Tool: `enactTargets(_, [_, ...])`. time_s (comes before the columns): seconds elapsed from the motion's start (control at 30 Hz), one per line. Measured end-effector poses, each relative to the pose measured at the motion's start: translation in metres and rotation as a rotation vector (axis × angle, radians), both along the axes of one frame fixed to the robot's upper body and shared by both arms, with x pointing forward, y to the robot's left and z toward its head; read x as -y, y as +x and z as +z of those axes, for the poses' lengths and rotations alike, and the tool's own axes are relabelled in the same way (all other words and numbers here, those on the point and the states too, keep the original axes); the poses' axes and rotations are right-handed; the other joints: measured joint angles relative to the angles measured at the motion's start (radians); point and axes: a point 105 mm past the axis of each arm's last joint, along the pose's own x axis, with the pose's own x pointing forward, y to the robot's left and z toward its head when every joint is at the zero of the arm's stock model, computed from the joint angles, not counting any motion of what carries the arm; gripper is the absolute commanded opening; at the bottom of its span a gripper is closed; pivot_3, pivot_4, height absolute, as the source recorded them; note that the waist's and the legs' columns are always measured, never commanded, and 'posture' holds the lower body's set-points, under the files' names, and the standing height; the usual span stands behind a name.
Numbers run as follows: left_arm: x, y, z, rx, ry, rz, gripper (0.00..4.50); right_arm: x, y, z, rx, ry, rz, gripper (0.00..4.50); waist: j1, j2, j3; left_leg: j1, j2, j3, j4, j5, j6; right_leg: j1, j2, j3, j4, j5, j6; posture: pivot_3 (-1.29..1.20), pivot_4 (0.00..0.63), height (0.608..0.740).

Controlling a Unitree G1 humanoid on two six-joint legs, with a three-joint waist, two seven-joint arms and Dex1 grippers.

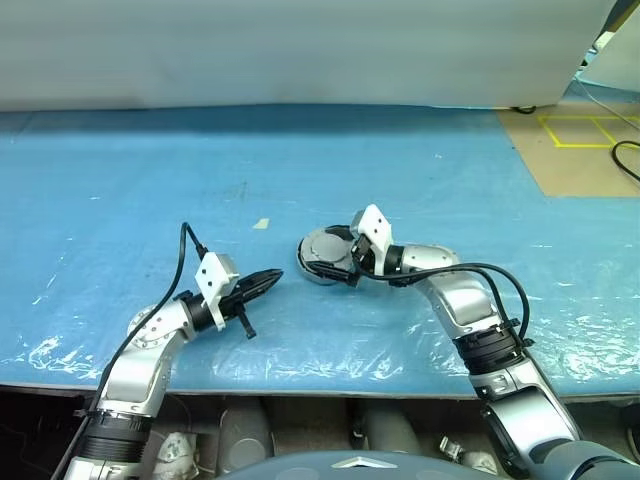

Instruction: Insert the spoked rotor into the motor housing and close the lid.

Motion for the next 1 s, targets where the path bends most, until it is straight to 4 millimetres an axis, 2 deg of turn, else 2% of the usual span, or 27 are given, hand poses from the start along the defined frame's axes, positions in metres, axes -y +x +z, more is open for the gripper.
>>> enactTargets(0.13, [0.001, 0.000, 0.000, 0.006, -0.003, 0.005, 0.00, 0.003, 0.002, 0.000, 0.004, -0.014, -0.012, 4.48, 0.000, 0.000, 0.000, 0.000, 0.000, 0.000, 0.000, 0.000, 0.000, 0.000, 0.000, 0.000, 0.000, 0.000, 0.000, 0.00, 0.150, 0.740])
enactTargets(0.2, [0.003, 0.000, 0.000, 0.004, -0.003, -0.001, 0.00, 0.004, 0.003, -0.001, 0.008, -0.022, -0.018, 4.10, 0.000, 0.000, 0.000, 0.000, 0.000, 0.000, 0.000, 0.000, 0.000, 0.000, 0.000, 0.000, 0.000, 0.000, 0.000, 0.00, 0.150, 0.740])
enactTargets(0.33, [0.006, 0.000, -0.001, 0.001, -0.006, -0.004, 0.00, 0.005, 0.004, -0.002, 0.006, -0.028, -0.026, 2.97, 0.000, 0.000, 0.000, 0.001, 0.000, 0.000, 0.000, 0.000, 0.000, 0.000, 0.000, 0.000, 0.000, 0.000, 0.000, 0.00, 0.150, 0.740])
enactTargets(0.7, [0.006, -0.001, -0.002, 0.003, -0.008, 0.008, 0.00, 0.004, 0.003, -0.002, 0.018, -0.053, -0.033, 2.98, 0.000, 0.000, 0.000, 0.002, 0.000, 0.000, 0.001, 0.000, 0.000, 0.002, 0.000, 0.001, 0.001, 0.000, 0.000, 0.00, 0.150, 0.740])
enactTargets(1.0, [0.006, -0.003, -0.008, -0.016, -0.010, 0.020, 0.00, -0.010, 0.006, 0.001, 0.012, -0.114, -0.057, 2.98, -0.022, 0.000, 0.000, 0.003, 0.000, 0.000, 0.001, 0.000, 0.000, 0.002, 0.000, 0.001, 0.003, 0.000, 0.000, 0.00, 0.150, 0.740])
